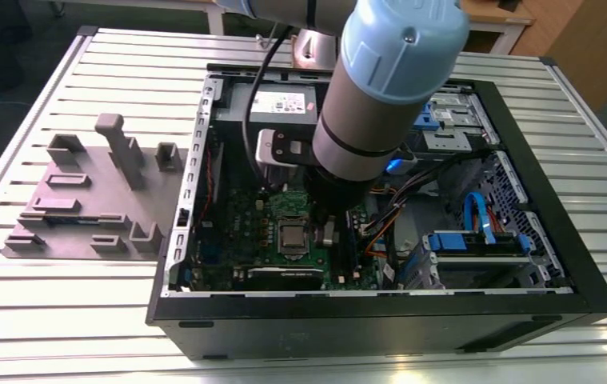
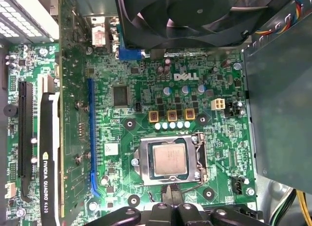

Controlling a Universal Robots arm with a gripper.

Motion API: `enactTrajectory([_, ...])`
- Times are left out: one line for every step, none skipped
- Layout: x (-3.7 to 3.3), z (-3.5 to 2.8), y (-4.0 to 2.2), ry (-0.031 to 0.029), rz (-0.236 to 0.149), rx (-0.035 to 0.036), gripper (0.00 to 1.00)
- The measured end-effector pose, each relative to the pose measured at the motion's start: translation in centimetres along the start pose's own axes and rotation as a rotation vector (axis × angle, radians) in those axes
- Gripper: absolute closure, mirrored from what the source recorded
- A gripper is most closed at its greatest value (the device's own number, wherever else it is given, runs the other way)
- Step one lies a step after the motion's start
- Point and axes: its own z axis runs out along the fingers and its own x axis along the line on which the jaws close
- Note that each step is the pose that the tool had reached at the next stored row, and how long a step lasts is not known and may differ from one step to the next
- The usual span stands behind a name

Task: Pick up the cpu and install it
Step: 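Install the first cpu locking lever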

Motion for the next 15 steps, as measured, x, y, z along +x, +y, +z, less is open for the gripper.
enactTrajectory([0.00, 0.02, -0.02, -0.0001, -0.001, 0.0000, 0.89])
enactTrajectory([-0.01, 0.03, -0.07, -0.0002, -0.001, -0.0001, 0.89])
enactTrajectory([-0.01, 0.03, -0.12, -0.0001, -0.001, -0.0001, 0.89])
enactTrajectory([-0.01, 0.04, -0.16, -0.0002, -0.001, -0.0001, 0.89])
enactTrajectory([-0.01, 0.05, -0.20, -0.0001, -0.001, 0.0000, 0.89])
enactTrajectory([-0.02, 0.06, -0.25, -0.0002, -0.001, 0.0000, 0.89])
enactTrajectory([-0.02, 0.07, -0.28, -0.0001, -0.001, 0.0000, 0.89])
enactTrajectory([-0.02, 0.09, -0.30, -0.0001, -0.002, -0.0001, 0.89])
enactTrajectory([-0.02, 0.10, -0.31, -0.0001, -0.002, -0.0001, 0.89])
enactTrajectory([-0.02, 0.11, -0.33, 0.0000, -0.003, -0.0001, 0.89])
enactTrajectory([-0.01, 0.12, -0.35, 0.0001, -0.004, -0.0002, 0.89])
enactTrajectory([-0.01, 0.13, -0.35, 0.0002, -0.004, -0.0003, 0.89])
enactTrajectory([-0.01, 0.16, -0.36, 0.0002, -0.005, -0.0003, 0.89])
enactTrajectory([0.00, 0.18, -0.36, 0.0002, -0.006, -0.0004, 0.89])
enactTrajectory([0.01, 0.22, -0.37, 0.0003, -0.007, -0.0004, 0.89])
